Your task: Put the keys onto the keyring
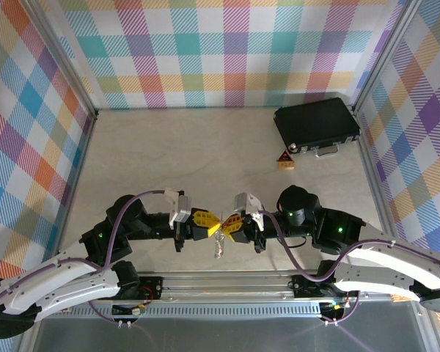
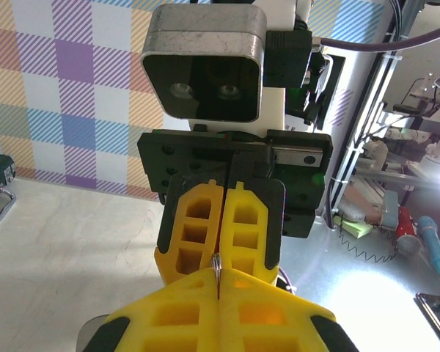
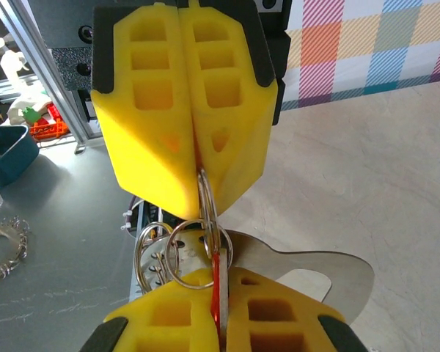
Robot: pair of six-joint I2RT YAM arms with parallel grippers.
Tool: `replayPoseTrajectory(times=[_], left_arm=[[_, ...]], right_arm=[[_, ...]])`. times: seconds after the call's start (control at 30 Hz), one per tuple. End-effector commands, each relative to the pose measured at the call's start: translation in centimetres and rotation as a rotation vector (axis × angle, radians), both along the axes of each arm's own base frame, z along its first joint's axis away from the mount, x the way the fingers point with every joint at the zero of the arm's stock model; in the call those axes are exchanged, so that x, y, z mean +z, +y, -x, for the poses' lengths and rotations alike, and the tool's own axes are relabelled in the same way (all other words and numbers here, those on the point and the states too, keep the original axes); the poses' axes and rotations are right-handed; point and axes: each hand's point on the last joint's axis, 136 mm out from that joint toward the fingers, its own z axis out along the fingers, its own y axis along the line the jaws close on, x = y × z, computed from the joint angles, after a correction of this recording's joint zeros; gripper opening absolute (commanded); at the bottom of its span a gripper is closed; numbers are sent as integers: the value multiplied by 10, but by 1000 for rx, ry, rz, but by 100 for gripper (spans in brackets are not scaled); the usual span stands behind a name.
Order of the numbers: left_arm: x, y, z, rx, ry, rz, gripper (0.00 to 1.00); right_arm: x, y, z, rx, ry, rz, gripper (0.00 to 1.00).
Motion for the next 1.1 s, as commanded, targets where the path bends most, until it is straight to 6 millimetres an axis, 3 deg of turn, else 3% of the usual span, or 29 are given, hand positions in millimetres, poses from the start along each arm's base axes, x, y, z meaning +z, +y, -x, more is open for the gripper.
replayPoseTrajectory(times=[0.0, 0.5, 1.07], left_arm=[[3, 1, 6, -26, -21, 9, 0], [-7, 3, 9, -36, 2, -50, 0], [-28, 7, -11, 82, 11, -158, 0]], right_arm=[[9, -1, 0, -3, -35, -30, 0], [16, -8, -6, -50, -62, -47, 0], [15, -18, -20, -137, -93, -7, 0]])
